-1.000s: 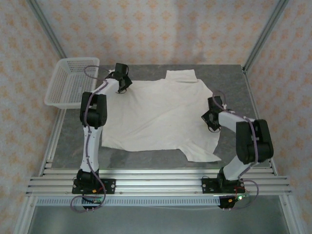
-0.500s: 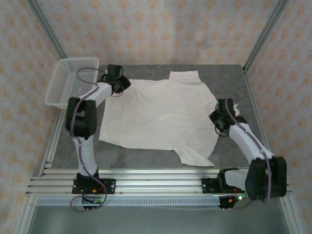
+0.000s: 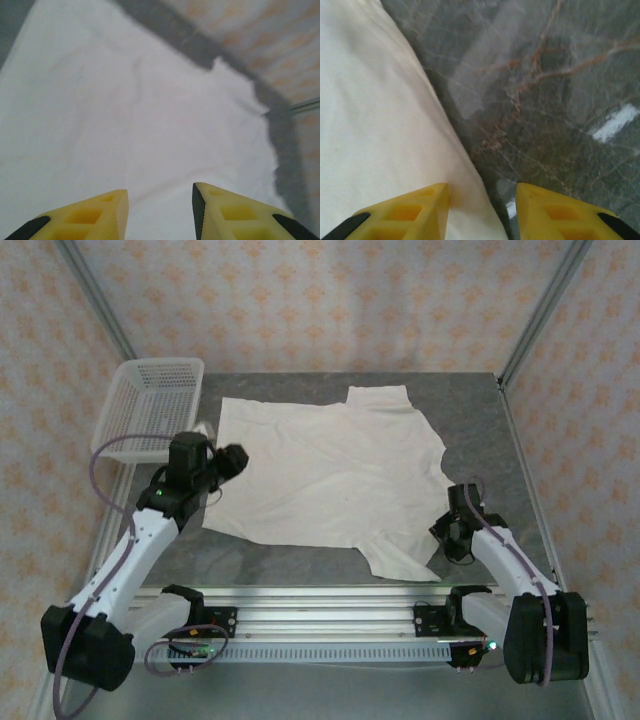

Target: Fold the inside-out t-shirt

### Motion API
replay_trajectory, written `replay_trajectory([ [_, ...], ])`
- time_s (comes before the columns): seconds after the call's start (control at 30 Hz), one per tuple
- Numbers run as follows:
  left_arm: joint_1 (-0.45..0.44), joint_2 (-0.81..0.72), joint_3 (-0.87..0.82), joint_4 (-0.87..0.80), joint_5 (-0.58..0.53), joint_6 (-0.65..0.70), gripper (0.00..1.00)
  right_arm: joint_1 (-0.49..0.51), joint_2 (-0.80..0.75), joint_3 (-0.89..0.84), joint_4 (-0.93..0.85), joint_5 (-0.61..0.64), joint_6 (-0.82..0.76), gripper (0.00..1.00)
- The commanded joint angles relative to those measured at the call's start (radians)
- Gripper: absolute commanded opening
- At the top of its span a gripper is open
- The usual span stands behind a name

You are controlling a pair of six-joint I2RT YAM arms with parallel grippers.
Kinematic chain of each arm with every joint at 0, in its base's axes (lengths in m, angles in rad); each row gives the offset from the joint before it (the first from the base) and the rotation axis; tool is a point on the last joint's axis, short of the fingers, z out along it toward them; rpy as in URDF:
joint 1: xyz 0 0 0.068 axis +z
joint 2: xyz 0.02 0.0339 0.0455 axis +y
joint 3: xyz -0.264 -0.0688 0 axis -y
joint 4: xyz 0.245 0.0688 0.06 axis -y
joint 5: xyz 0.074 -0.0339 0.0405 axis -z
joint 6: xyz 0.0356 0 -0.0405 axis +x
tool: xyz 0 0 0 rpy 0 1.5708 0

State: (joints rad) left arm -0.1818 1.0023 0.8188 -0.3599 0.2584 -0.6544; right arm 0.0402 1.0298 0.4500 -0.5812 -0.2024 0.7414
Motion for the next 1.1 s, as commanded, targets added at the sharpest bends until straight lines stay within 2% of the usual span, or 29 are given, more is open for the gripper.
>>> replay_trajectory([
  [0.0,-0.004,-0.086,-0.036,-0.193,-0.064,0.056,0.4,0.003,0.007,-0.016,-0.008,-0.046,-0.022,0.4],
  [0.07,-0.004,-0.118,-0.077,-0.229,-0.066,0.051,0.41,0.004,0.015,-0.018,0.02,-0.064,-0.02,0.38],
  [0.13,-0.004,-0.143,-0.122,-0.242,-0.075,0.029,0.43,0.004,0.015,-0.007,0.025,-0.064,-0.017,0.31],
  [0.27,-0.004,-0.176,-0.177,-0.313,-0.182,-0.023,0.43,0.003,-0.004,0.019,0.006,-0.001,-0.02,0.01],
  [0.4,0.001,-0.209,-0.203,-0.413,-0.34,-0.095,0.43,0.004,-0.12,0.045,-0.062,0.031,-0.002,0.0],
  [0.43,0.002,-0.213,-0.213,-0.43,-0.364,-0.115,0.48,0.004,-0.171,0.049,-0.08,0.04,0.006,0.0],
  [0.47,0.005,-0.214,-0.221,-0.434,-0.373,-0.126,0.48,0.004,-0.215,0.053,-0.098,0.052,0.012,0.0],
  [0.6,0.021,-0.176,-0.242,-0.409,-0.371,-0.162,0.49,0.004,-0.335,0.036,-0.129,0.058,0.035,0.0],
  [0.73,0.024,-0.092,-0.239,-0.355,-0.372,-0.173,0.49,0.004,-0.326,0.008,-0.09,-0.024,0.053,0.0],
  [0.83,0.027,-0.018,-0.247,-0.294,-0.391,-0.159,0.47,0.004,-0.32,0.001,-0.067,-0.04,0.056,0.0],
  [0.9,0.031,0.03,-0.257,-0.207,-0.337,-0.111,0.42,0.005,-0.32,0.002,-0.066,-0.039,0.049,0.0],
  [1.0,0.036,0.115,-0.247,-0.109,-0.233,-0.054,0.41,0.004,-0.32,0.005,-0.066,-0.04,0.041,0.0],
  [1.07,0.039,0.171,-0.228,-0.09,-0.228,-0.056,0.42,0.004,-0.32,0.007,-0.071,-0.038,0.037,0.0],
])
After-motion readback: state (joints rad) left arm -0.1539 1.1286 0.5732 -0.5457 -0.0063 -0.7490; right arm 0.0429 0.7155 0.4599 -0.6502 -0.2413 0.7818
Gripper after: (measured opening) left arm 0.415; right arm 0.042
